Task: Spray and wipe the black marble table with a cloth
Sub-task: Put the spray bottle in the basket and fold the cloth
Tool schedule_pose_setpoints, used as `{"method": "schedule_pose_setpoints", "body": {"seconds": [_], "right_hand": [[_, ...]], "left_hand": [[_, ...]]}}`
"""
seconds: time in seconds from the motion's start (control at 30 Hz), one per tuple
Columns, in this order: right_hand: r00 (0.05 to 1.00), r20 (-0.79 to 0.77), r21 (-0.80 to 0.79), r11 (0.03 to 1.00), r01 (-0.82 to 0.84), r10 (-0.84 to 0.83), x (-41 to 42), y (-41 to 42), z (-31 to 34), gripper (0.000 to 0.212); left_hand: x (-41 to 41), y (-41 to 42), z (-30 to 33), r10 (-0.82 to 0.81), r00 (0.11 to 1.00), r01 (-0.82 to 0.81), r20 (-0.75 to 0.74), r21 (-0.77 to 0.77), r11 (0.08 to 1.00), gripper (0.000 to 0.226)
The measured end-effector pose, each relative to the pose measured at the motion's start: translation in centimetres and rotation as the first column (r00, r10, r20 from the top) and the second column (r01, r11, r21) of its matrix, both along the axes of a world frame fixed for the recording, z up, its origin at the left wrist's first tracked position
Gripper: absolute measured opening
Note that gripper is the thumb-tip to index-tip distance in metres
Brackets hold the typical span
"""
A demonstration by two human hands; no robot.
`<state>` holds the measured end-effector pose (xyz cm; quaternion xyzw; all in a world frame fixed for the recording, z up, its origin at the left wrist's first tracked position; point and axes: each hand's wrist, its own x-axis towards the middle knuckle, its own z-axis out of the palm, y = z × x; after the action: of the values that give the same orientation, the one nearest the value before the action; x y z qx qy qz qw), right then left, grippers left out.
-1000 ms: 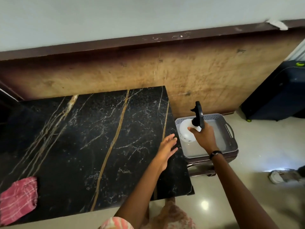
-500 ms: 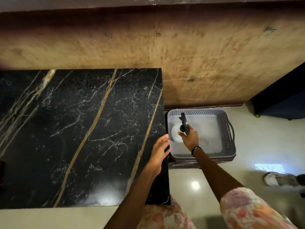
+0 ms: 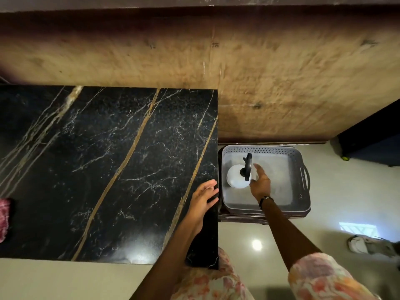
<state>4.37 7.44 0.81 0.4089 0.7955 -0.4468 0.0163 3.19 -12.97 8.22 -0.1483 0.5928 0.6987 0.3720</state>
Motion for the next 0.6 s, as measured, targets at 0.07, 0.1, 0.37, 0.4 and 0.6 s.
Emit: {"method": "schedule_pose_setpoints", "body": {"seconds": [0.07,0.1,0.37,0.4,0.6], "right_hand": [[0.984,-0.135,0.129,0.983,0.131,-0.113,0.7,-0.3,1.3,0.051],[0.969,-0.217,0.228,0.960,0.165,-0.115,1.0,-0.6,2.3,0.047],[0.754,-0.454,0.488,0.841,-0.235,0.474,-0.7,-10.5,11.5,0.029],[0.723,-0.443,0.472,0.824,-0.315,0.530,-1.1,-12.7,11.8,0.032],[0.471,-0.300,0.468,0.558,-0.685,0.830,-4.1,-27.1,11.8,0.038]], "left_hand": [[-0.1,-0.9,0.7,0.045,0.999,-0.045,-0.002,0.024,0.999,0.028],[-0.2,-1.5,1.1,0.067,0.998,-0.066,-0.006,0.035,0.997,0.028],[-1.1,-9.0,2.9,0.279,0.960,-0.277,-0.009,0.088,0.957,0.027],[-1.0,-10.6,2.9,0.309,0.951,-0.307,-0.015,0.081,0.948,0.029],[-0.3,-23.0,2.3,0.461,0.884,-0.465,-0.078,-0.049,0.884,0.022]]}}
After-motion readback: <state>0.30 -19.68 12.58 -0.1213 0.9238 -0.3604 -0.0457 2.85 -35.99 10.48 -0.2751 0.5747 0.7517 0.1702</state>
